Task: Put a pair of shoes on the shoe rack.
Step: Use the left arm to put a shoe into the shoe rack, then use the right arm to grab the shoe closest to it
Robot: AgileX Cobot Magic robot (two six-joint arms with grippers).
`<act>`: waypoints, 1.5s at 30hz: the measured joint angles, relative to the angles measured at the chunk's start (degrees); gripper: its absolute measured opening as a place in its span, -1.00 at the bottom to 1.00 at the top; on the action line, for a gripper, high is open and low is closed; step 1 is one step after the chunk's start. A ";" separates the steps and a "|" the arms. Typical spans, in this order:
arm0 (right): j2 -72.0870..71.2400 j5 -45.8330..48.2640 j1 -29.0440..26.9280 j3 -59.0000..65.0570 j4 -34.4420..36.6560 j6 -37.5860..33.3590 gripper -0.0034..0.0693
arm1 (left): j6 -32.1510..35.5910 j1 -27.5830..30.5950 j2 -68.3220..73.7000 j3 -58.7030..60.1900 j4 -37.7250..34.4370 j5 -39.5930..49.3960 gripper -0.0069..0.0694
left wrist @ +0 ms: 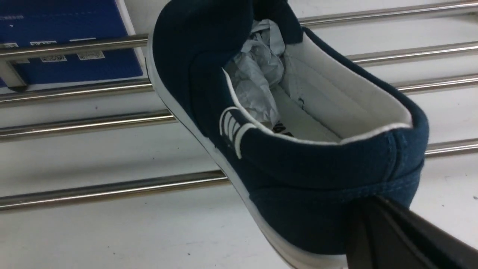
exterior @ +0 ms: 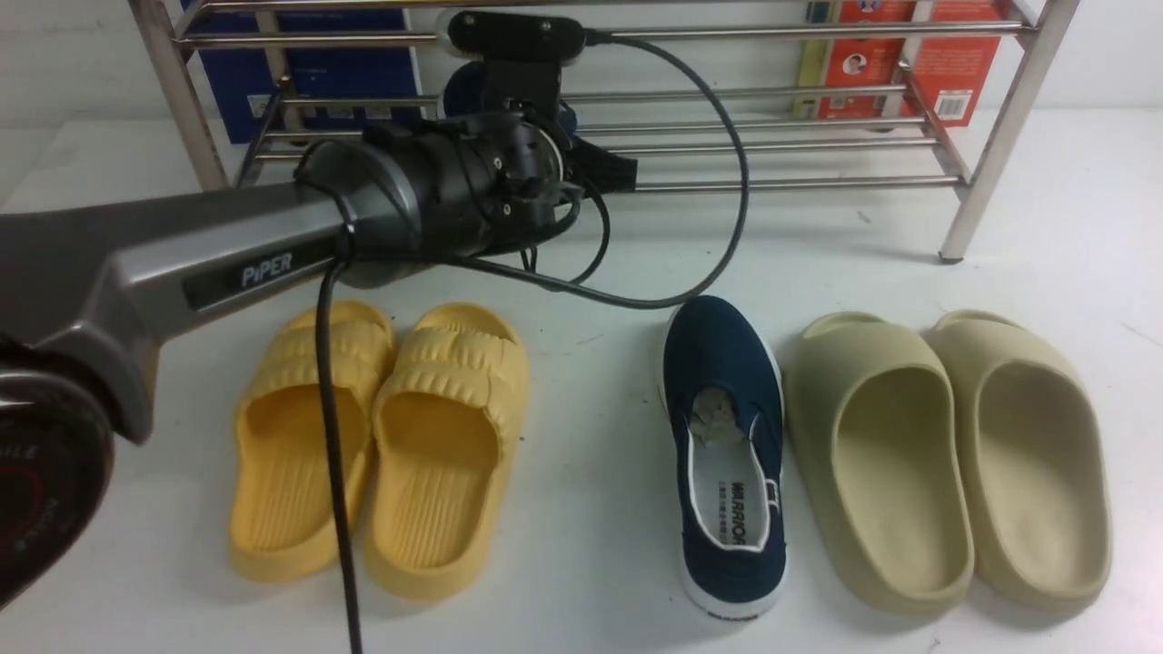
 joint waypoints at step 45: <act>0.00 0.00 0.00 0.00 0.00 0.00 -0.25 | 45.05 -3.51 -10.20 -1.24 -54.96 27.78 -0.85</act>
